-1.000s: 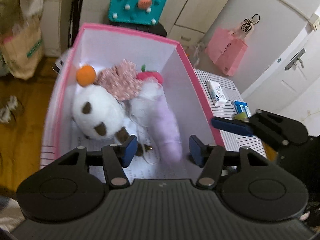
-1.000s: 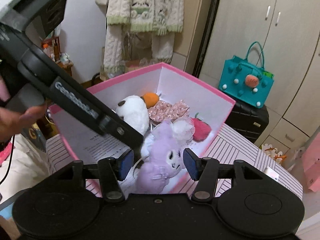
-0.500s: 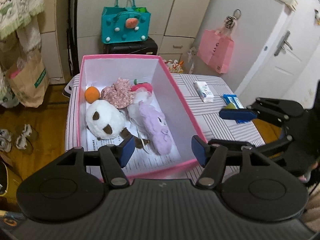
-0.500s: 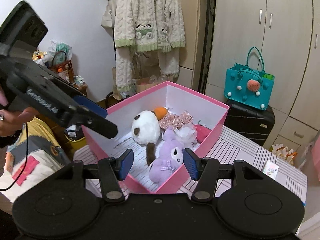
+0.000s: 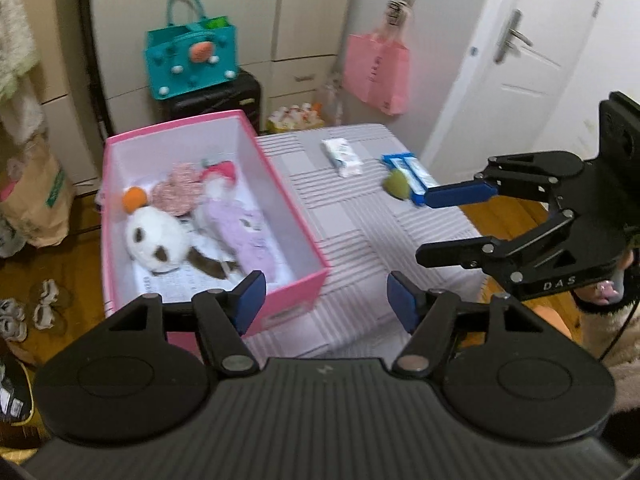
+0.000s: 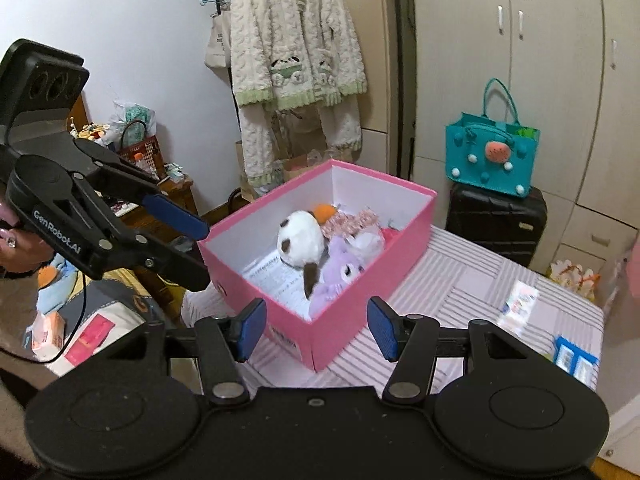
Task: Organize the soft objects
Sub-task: 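Withdraw the left tool from the box toward the blue wipes packet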
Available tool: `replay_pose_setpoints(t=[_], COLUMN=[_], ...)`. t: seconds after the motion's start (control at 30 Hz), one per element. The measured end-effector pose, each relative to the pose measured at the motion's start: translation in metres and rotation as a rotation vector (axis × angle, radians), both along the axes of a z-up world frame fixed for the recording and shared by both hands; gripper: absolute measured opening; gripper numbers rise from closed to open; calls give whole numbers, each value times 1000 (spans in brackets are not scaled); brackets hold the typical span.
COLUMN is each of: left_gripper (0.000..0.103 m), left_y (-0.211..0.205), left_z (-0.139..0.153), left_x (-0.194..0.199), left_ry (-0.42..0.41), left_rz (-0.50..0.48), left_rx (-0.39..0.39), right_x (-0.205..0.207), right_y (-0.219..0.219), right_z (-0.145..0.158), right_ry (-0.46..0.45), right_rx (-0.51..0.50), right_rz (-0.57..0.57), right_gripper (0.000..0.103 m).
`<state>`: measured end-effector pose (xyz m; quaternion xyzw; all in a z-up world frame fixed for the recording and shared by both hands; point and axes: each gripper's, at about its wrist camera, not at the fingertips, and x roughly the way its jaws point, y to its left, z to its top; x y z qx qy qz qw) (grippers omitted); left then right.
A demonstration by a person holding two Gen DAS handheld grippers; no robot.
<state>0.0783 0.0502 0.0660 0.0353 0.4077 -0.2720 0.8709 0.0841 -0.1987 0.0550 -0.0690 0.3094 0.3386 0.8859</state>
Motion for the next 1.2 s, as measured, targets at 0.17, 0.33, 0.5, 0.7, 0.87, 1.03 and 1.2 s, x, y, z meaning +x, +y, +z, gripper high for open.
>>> replay_pose_setpoints(t=[0.17,0.33,0.5,0.7,0.87,1.03,1.2], left_gripper=[68,69,69,69,69,67,62], left_y=[-30,-59,-98,-130,-156,-177,-201], left_z=[1,2,-10,-29,-50,-76,-103], left_x=[-5,-5,0,7,17,39,58], left_ry=[-5,-48,-86,-102,-130,-44,23], left_rz=[-65,-124,-181,-203,-184,-182,-186], left_rx=[3,-46,-16,-63,-60,-122,-181], right_x=[-15,-33,-35,-18,-2,15,38], right_y=[-26,-50,-79,-113,-131,-146,-165], right_z=[-4,-13,-21,-46,-74,-103,-132], right_ry=[-24,-48,-73,-71,-98,-124,-112], right_rx=[-24,-7,-2,-29,-71,-117,-149], right_rz=[-49,-91,-144,-222,-260,-293,-320], right_gripper=[65,71,75,77,80,82,83])
